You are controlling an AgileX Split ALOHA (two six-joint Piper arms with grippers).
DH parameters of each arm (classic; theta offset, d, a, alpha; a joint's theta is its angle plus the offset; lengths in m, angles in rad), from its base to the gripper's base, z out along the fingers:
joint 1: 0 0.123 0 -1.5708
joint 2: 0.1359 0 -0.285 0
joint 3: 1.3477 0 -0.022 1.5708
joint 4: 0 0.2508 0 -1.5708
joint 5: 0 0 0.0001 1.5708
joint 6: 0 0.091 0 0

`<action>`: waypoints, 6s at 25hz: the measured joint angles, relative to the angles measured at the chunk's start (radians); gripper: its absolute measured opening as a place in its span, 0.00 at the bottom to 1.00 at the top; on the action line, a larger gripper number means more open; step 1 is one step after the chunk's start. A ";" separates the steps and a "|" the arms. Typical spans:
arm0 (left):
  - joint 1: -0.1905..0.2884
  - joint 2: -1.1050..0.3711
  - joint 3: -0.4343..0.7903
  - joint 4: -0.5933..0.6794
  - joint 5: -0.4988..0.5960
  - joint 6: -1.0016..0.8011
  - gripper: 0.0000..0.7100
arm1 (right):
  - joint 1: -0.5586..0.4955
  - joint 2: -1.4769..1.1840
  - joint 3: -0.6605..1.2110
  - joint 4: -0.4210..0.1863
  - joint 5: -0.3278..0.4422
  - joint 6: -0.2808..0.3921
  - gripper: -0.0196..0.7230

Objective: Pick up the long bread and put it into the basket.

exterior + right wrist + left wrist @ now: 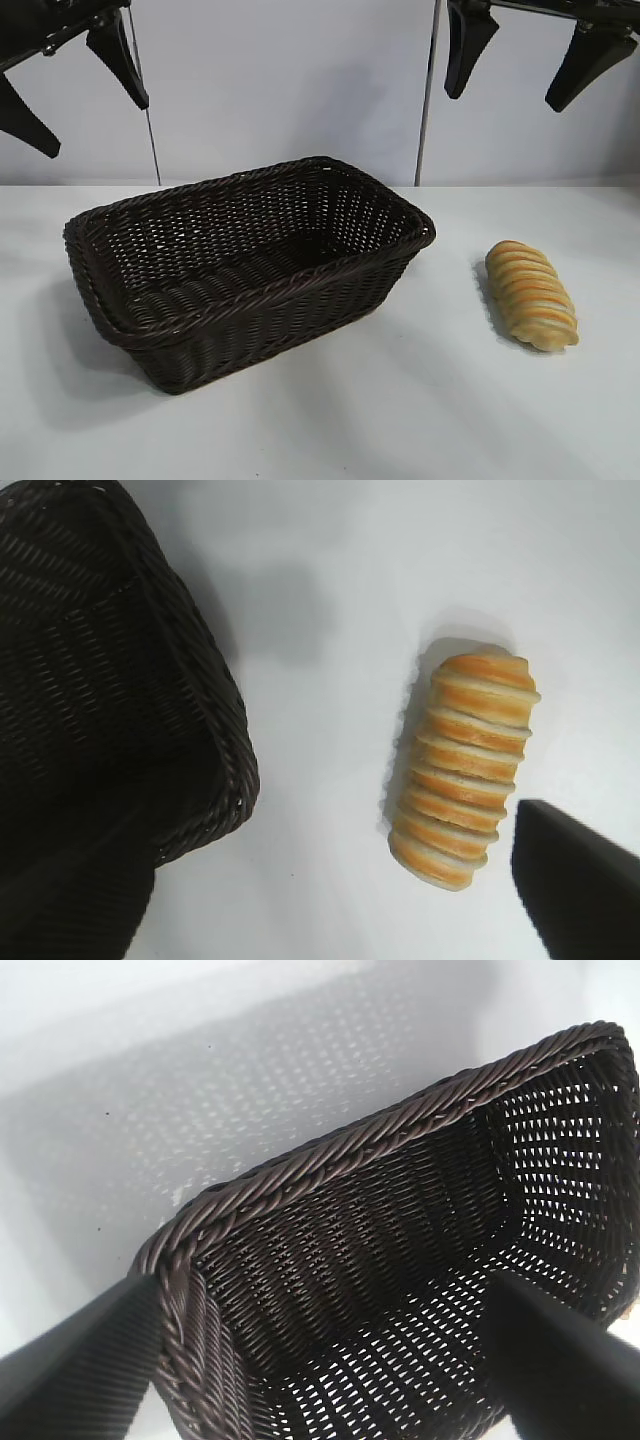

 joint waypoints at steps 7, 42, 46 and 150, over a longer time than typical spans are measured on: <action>0.000 0.000 0.000 0.000 0.000 0.000 0.88 | 0.000 0.000 0.000 0.000 0.000 0.000 0.96; 0.000 -0.153 0.132 0.144 0.037 -0.046 0.88 | 0.000 0.000 0.000 0.000 0.002 0.000 0.96; 0.000 -0.226 0.259 0.122 0.002 -0.057 0.88 | 0.000 0.000 0.000 0.000 0.002 0.000 0.96; -0.117 0.151 -0.001 -0.025 -0.025 0.180 0.14 | 0.000 0.000 0.000 0.004 0.001 0.000 0.96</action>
